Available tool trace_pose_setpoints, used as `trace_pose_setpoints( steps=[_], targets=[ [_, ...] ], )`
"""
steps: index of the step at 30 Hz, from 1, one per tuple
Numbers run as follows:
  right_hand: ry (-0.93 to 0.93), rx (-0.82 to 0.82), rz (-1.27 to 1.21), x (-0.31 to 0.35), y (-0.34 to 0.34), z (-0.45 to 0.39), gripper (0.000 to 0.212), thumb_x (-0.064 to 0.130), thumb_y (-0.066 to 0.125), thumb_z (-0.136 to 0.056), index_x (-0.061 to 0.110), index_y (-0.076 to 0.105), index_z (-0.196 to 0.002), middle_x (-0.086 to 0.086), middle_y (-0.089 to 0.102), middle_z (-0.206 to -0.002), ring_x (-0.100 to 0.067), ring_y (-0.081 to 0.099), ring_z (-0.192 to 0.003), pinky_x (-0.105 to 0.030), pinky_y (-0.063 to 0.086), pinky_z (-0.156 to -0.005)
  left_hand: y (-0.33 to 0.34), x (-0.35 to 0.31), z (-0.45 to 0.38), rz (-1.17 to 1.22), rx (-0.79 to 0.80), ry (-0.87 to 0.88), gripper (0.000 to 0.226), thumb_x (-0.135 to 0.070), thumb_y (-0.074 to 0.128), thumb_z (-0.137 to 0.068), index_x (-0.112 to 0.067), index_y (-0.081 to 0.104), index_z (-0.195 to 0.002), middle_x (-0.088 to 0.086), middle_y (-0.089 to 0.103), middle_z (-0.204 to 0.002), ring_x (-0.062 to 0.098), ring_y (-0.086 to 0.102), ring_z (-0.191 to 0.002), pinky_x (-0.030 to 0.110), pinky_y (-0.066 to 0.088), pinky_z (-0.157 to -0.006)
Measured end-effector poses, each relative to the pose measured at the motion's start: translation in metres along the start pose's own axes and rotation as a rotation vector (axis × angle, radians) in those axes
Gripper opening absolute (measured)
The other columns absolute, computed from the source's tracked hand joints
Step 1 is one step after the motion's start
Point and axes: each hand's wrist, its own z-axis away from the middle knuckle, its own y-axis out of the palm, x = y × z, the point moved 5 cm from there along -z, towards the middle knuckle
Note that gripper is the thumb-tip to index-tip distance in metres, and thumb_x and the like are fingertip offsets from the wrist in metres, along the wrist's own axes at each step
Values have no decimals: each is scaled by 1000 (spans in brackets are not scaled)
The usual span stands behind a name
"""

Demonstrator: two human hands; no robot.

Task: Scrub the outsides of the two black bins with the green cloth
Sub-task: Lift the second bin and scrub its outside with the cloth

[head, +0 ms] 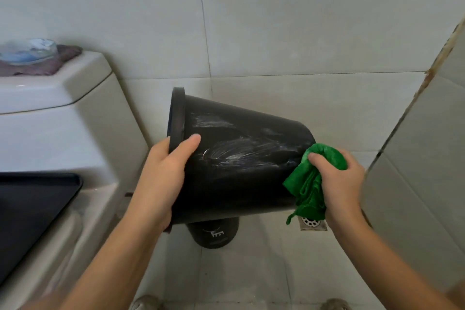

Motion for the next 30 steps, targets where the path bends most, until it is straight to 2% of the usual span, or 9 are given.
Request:
trace_pose_setpoints(
  steps=[2, 6, 9, 13, 15, 18, 20, 25, 30],
  targets=[
    [18, -10, -4, -2, -1, -2, 12, 19, 76, -78, 20, 66, -83, -3, 66, -79, -22, 64, -74, -35, 51, -66, 0, -2, -2, -44, -25, 81, 21, -32, 51, -100, -34, 72, -104, -10, 76, -100, 15, 71, -101, 40, 53, -93],
    [60, -45, 1, -6, -5, -6, 13, 26, 77, -74, 23, 66, -81, -2, 67, -80, -25, 67, -78, -45, 58, -75, 3, -9, 1, -25, 181, 185, 55, 1, 45, -99, -33, 50, -141, -12, 70, -123, 6, 65, -112, 24, 51, -93],
    [45, -51, -16, -6, -5, -4, 13, 27, 76, -73, 23, 66, -80, -1, 67, -79, -24, 66, -78, -45, 58, -76, -2, -13, 4, 135, 241, 86, 61, 24, 43, -81, -22, 62, -115, -1, 75, -95, 15, 73, -83, 24, 58, -66],
    [-20, -26, -21, -5, 0, 4, 13, 21, 76, -77, 22, 64, -78, 1, 63, -75, -22, 62, -73, -38, 53, -69, -7, -13, 0, 72, 151, 21, 54, 24, 32, -61, -16, 59, -86, -7, 62, -61, 10, 59, -57, 19, 44, -46],
    [-19, -39, -17, -8, -1, 5, 12, 21, 76, -78, 23, 64, -79, 1, 63, -76, -22, 62, -74, -38, 53, -69, -2, -9, 0, 57, 169, -24, 50, 23, 36, -61, -14, 63, -83, -3, 66, -65, 16, 63, -65, 26, 47, -55],
    [5, -67, 12, -14, -4, 3, 12, 23, 75, -78, 23, 66, -85, 0, 66, -81, -25, 66, -81, -41, 56, -73, 4, -2, 1, 48, 186, -63, 46, 15, 57, -75, -17, 67, -107, 4, 77, -98, 28, 71, -96, 45, 55, -85],
    [24, -71, 26, -18, -6, 1, 12, 22, 75, -79, 24, 66, -87, -1, 67, -84, -25, 66, -83, -42, 56, -74, 7, 1, 4, 59, 213, -89, 46, 9, 62, -81, -21, 64, -116, 3, 76, -106, 28, 70, -103, 46, 53, -92],
    [-11, -91, 44, -15, -10, 2, 13, 17, 74, -82, 22, 64, -88, -1, 65, -83, -24, 64, -81, -35, 53, -70, 11, 6, 12, 74, 334, -119, 50, 12, 56, -82, -27, 65, -112, -1, 76, -104, 20, 73, -96, 34, 53, -80],
    [-180, -95, 137, 9, -8, 9, 29, 15, 74, -81, 25, 59, -104, 17, 59, -93, -1, 57, -85, -14, 44, -66, 11, 2, 20, 122, 353, 3, 59, 4, 51, -53, -30, 71, -97, 4, 76, -102, 23, 71, -94, 32, 52, -74]
  ],
)
